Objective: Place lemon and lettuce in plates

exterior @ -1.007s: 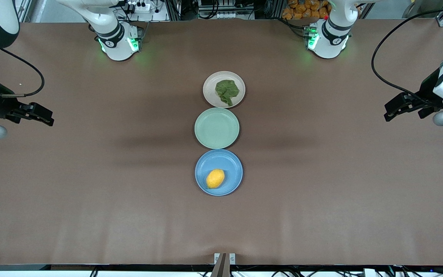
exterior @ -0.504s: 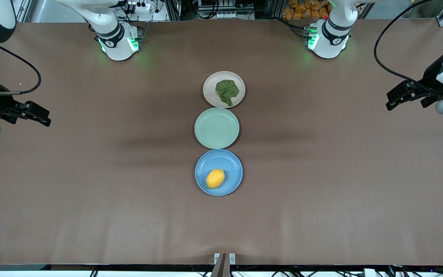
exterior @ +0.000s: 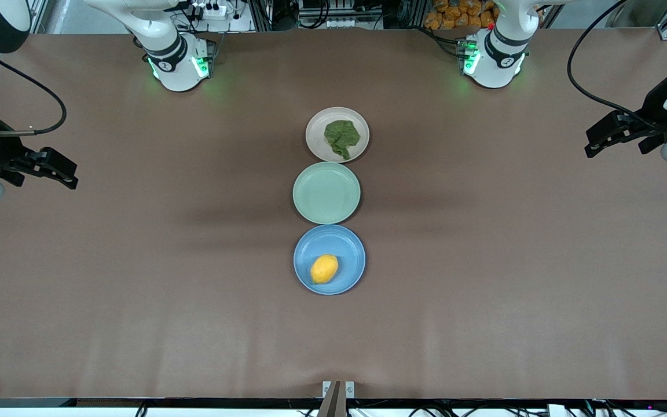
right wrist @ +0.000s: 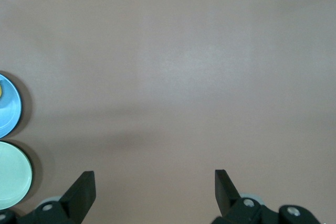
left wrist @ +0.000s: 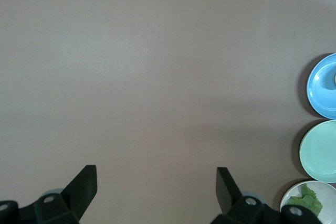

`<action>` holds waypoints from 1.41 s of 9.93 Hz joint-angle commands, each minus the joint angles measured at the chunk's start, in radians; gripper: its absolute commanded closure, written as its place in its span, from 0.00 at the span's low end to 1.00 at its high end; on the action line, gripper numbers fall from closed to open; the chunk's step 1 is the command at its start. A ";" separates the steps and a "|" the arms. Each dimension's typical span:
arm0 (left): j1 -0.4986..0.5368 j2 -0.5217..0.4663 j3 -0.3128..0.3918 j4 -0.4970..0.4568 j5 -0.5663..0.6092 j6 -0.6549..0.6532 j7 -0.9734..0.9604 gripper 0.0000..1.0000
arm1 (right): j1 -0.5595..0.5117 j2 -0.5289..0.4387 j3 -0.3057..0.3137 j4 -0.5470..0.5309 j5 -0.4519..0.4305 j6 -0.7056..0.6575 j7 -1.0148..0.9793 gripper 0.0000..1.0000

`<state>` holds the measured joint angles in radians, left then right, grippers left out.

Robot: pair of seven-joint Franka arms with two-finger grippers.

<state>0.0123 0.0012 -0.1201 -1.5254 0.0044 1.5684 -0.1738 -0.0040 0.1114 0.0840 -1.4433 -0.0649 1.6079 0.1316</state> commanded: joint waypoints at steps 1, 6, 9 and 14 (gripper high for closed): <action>0.000 0.002 0.004 0.013 -0.018 -0.019 0.028 0.00 | -0.004 0.005 0.002 0.056 -0.013 -0.075 -0.001 0.00; 0.001 0.000 0.004 0.013 -0.014 -0.019 0.031 0.00 | 0.001 -0.019 -0.003 0.061 -0.023 -0.106 -0.004 0.00; 0.002 0.003 0.004 0.011 -0.012 -0.019 0.031 0.00 | -0.002 -0.032 -0.001 0.044 -0.023 -0.108 -0.004 0.00; 0.002 0.003 0.004 0.011 -0.015 -0.019 0.033 0.00 | -0.005 -0.081 0.002 -0.043 -0.013 -0.066 0.006 0.00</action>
<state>0.0123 0.0032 -0.1198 -1.5255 0.0044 1.5682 -0.1725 -0.0045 0.0934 0.0813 -1.4055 -0.0665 1.5149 0.1318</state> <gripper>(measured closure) 0.000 0.000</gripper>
